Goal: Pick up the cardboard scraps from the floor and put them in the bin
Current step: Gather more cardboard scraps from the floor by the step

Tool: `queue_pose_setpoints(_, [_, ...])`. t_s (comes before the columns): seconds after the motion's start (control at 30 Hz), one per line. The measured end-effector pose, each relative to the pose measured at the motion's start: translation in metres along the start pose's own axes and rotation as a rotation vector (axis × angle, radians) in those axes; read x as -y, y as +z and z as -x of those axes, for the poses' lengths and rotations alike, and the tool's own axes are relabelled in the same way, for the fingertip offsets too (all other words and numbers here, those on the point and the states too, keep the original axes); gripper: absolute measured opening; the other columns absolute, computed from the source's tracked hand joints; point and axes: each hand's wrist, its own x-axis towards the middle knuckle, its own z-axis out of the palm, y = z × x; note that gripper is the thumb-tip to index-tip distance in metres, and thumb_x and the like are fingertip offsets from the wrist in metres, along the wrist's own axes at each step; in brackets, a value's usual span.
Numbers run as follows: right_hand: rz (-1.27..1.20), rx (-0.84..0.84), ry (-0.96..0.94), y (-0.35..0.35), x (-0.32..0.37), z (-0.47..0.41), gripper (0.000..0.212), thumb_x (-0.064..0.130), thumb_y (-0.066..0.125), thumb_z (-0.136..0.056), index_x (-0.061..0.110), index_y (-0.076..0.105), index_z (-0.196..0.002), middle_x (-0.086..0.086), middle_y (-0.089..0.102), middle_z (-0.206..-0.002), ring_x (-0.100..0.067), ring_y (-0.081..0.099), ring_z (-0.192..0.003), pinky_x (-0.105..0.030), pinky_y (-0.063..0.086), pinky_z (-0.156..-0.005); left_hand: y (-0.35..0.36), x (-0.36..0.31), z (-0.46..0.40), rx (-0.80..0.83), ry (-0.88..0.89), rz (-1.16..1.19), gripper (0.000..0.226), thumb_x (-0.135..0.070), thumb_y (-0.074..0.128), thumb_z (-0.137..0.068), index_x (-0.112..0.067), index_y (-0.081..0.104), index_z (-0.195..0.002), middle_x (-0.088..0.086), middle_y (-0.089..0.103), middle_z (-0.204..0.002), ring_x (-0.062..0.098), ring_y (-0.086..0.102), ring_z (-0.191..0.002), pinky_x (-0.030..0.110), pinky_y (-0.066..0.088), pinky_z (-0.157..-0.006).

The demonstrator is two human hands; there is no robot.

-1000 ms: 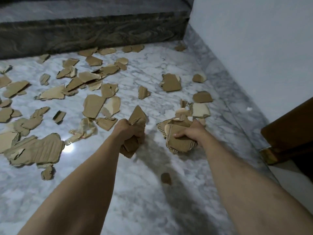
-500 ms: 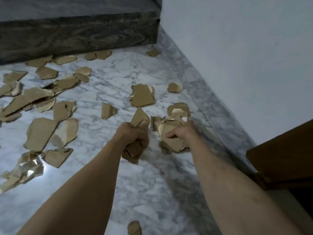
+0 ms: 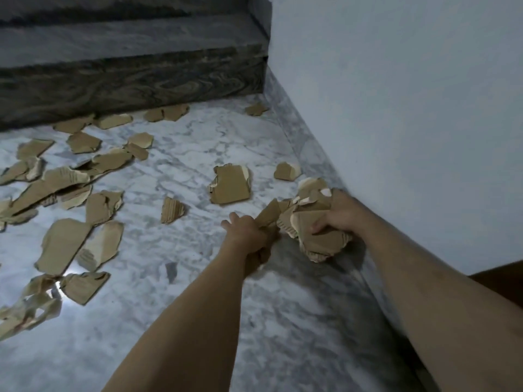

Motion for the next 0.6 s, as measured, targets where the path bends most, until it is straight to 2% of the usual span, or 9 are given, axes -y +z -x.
queue_pose_setpoints(0.07, [0.084, 0.041, -0.048, 0.003, 0.009, -0.015, 0.097, 0.03, 0.095, -0.039, 0.021, 0.056, -0.127, -0.002, 0.065, -0.119, -0.028, 0.061, -0.109, -0.04, 0.053, -0.094, 0.01, -0.004, -0.004, 0.002, 0.004, -0.08, 0.075, -0.061, 0.055, -0.093, -0.003, 0.048, -0.139, 0.023, 0.028, -0.15, 0.045, 0.03, -0.135, 0.047, 0.033, -0.11])
queue_pose_setpoints(0.17, [0.068, 0.159, -0.044, 0.012, 0.009, -0.043, 0.109, 0.027, 0.097, -0.038, 0.023, 0.048, -0.136, -0.003, 0.06, -0.129, -0.029, 0.057, -0.114, -0.042, 0.052, -0.097, 0.016, -0.001, -0.016, -0.048, 0.022, -0.169, 0.07, -0.056, 0.056, -0.094, -0.001, 0.049, -0.138, 0.024, 0.033, -0.147, 0.043, 0.042, -0.129, 0.043, 0.04, -0.104])
queue_pose_setpoints(0.23, [0.095, 0.249, -0.04, 0.016, 0.005, -0.055, 0.11, 0.024, 0.098, -0.044, 0.024, 0.045, -0.14, -0.005, 0.057, -0.137, -0.029, 0.056, -0.118, -0.042, 0.051, -0.1, 0.016, -0.001, -0.02, -0.083, 0.046, -0.168, 0.055, -0.046, 0.057, -0.097, -0.001, 0.054, -0.128, 0.023, 0.042, -0.141, 0.039, 0.055, -0.118, 0.04, 0.047, -0.093])
queue_pose_setpoints(0.3, [0.165, 0.271, -0.031, 0.025, -0.002, -0.061, 0.12, 0.025, 0.097, -0.052, 0.023, 0.03, -0.151, -0.01, 0.045, -0.149, -0.033, 0.048, -0.129, -0.043, 0.047, -0.103, 0.018, 0.0, -0.021, -0.138, 0.044, -0.176, 0.034, -0.037, 0.056, -0.097, -0.006, 0.058, -0.11, 0.018, 0.056, -0.127, 0.036, 0.061, -0.109, 0.037, 0.047, -0.082])
queue_pose_setpoints(0.37, [0.162, 0.242, -0.041, 0.031, -0.003, -0.061, 0.126, 0.027, 0.095, -0.056, 0.023, 0.018, -0.155, -0.014, 0.033, -0.155, -0.035, 0.038, -0.137, -0.042, 0.045, -0.105, 0.02, -0.003, -0.016, -0.166, 0.005, -0.154, 0.024, -0.035, 0.055, -0.096, -0.011, 0.053, -0.099, 0.014, 0.065, -0.112, 0.035, 0.063, -0.103, 0.034, 0.044, -0.074])
queue_pose_setpoints(0.5, [0.207, 0.216, -0.067, 0.033, -0.004, -0.059, 0.112, 0.032, 0.095, -0.058, 0.02, 0.028, -0.147, -0.014, 0.022, -0.151, -0.036, 0.025, -0.14, -0.044, 0.041, -0.108, 0.019, -0.01, -0.004, -0.171, -0.073, -0.083, 0.035, -0.04, 0.055, -0.096, -0.01, 0.051, -0.115, 0.016, 0.065, -0.114, 0.037, 0.063, -0.105, 0.035, 0.042, -0.076])
queue_pose_setpoints(0.6, [0.174, 0.166, -0.066, 0.039, -0.004, -0.064, 0.107, 0.031, 0.094, -0.054, 0.019, 0.034, -0.141, -0.012, 0.04, -0.144, -0.036, 0.042, -0.129, -0.046, 0.049, -0.099, 0.017, -0.012, -0.006, -0.177, -0.097, -0.057, 0.042, -0.043, 0.056, -0.096, -0.007, 0.054, -0.119, 0.016, 0.065, -0.116, 0.037, 0.062, -0.109, 0.033, 0.04, -0.077])
